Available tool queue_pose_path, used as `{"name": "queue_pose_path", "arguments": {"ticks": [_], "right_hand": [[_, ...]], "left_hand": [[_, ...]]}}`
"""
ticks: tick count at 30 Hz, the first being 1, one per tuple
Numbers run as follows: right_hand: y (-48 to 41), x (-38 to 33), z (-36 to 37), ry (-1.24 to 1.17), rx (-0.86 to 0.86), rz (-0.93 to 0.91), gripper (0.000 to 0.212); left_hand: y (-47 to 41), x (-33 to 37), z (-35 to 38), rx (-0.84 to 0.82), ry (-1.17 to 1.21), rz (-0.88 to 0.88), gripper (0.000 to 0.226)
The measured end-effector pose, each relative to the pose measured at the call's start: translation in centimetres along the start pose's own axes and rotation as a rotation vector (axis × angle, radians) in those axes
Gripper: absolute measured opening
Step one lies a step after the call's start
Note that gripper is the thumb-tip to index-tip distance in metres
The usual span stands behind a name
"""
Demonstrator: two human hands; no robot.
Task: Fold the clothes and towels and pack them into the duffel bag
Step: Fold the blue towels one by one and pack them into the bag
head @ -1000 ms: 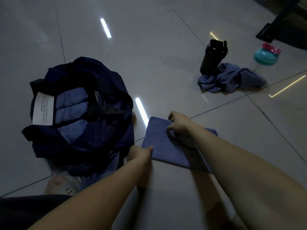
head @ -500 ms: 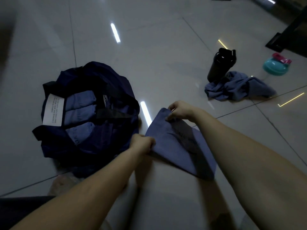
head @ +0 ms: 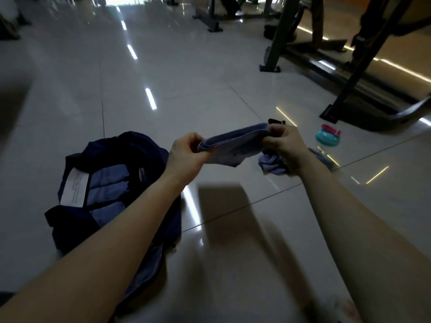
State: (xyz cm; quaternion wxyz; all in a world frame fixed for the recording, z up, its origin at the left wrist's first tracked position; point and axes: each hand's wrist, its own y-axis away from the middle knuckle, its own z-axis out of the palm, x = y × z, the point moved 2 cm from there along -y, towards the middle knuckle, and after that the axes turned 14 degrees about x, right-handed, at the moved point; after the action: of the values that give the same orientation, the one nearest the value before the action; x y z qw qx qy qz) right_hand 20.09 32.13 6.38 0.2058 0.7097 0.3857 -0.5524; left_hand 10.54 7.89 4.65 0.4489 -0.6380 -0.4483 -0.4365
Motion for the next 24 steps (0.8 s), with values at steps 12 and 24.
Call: {"name": "queue_pose_path", "arguments": {"ticks": [12,24], "right_hand": [[13.9,13.8,2.0,0.439,-0.486,0.402,0.015],[14.1,16.9,2.3,0.29,-0.495,0.655,0.013]], "left_hand": [[12.1,-14.9,-1.0,-0.636,-0.505,-0.332,0.041],[11.7,-16.2,0.4,-0.472,-0.277,-0.614,0.014]]}}
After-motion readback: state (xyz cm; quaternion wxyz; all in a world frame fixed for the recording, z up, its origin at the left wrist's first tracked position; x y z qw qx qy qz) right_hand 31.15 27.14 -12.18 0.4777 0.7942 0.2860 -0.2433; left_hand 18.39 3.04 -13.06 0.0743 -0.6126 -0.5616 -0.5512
